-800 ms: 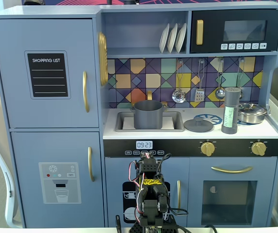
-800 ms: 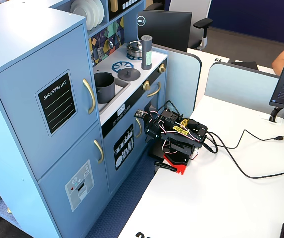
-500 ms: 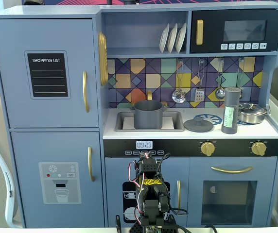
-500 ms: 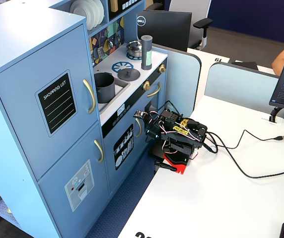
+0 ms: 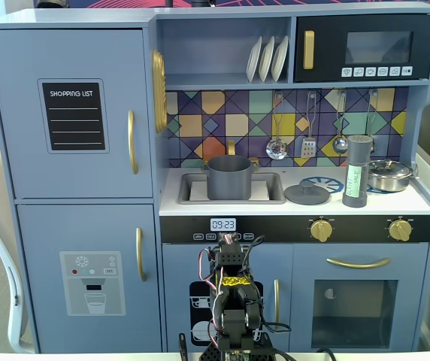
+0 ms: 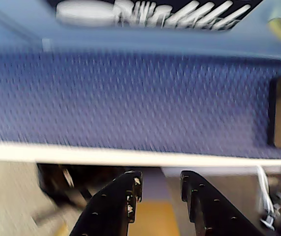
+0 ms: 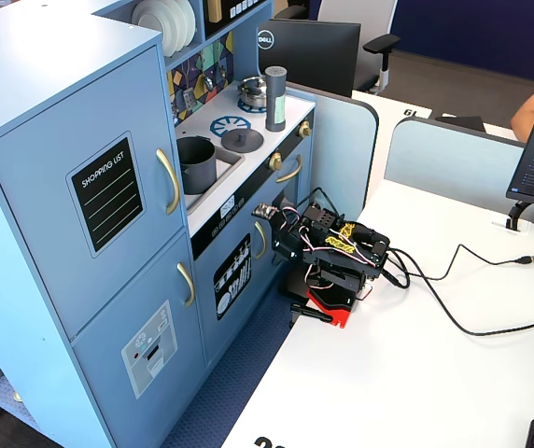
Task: Put salt in the gray recipient
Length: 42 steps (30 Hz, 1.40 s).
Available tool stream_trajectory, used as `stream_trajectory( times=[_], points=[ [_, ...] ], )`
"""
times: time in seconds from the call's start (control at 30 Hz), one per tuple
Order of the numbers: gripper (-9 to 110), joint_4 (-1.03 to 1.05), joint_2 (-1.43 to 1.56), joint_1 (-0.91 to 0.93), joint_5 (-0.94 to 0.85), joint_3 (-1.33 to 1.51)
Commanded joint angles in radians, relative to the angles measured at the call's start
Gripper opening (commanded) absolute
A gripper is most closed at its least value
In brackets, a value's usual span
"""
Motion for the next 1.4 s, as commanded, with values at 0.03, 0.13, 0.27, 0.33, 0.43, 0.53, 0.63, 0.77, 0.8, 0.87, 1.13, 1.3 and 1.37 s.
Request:
stream_trajectory(
  times=[0.03, 0.13, 0.27, 0.33, 0.43, 0.53, 0.63, 0.77, 0.8, 0.87, 1.13, 1.3, 1.37],
  points=[
    [0, 0.002, -0.015, 0.048, -0.031, -0.221],
    [0, 0.002, -0.052, 0.094, -0.055, -0.322],
    [0, -0.011, -0.126, 0.176, -0.06, -0.459],
    [0, -0.029, -0.166, 0.242, -0.048, -0.529],
    [0, -0.094, -0.206, 0.364, -0.067, -0.621],
    [0, -0.196, -0.229, 0.477, -0.083, -0.689],
    [0, -0.342, -0.264, 0.591, -0.146, -0.721],
    [0, -0.583, -0.327, 0.707, -0.135, -0.716],
    [0, -0.641, -0.351, 0.733, -0.13, -0.712],
    [5, -0.764, -0.42, 0.782, -0.115, -0.71],
    [18, -1.187, -0.637, 0.861, -0.104, -0.727],
    [33, -1.256, -0.721, 0.87, -0.095, -0.769],
    [35, -1.276, -0.765, 0.873, -0.081, -0.804]
  ],
)
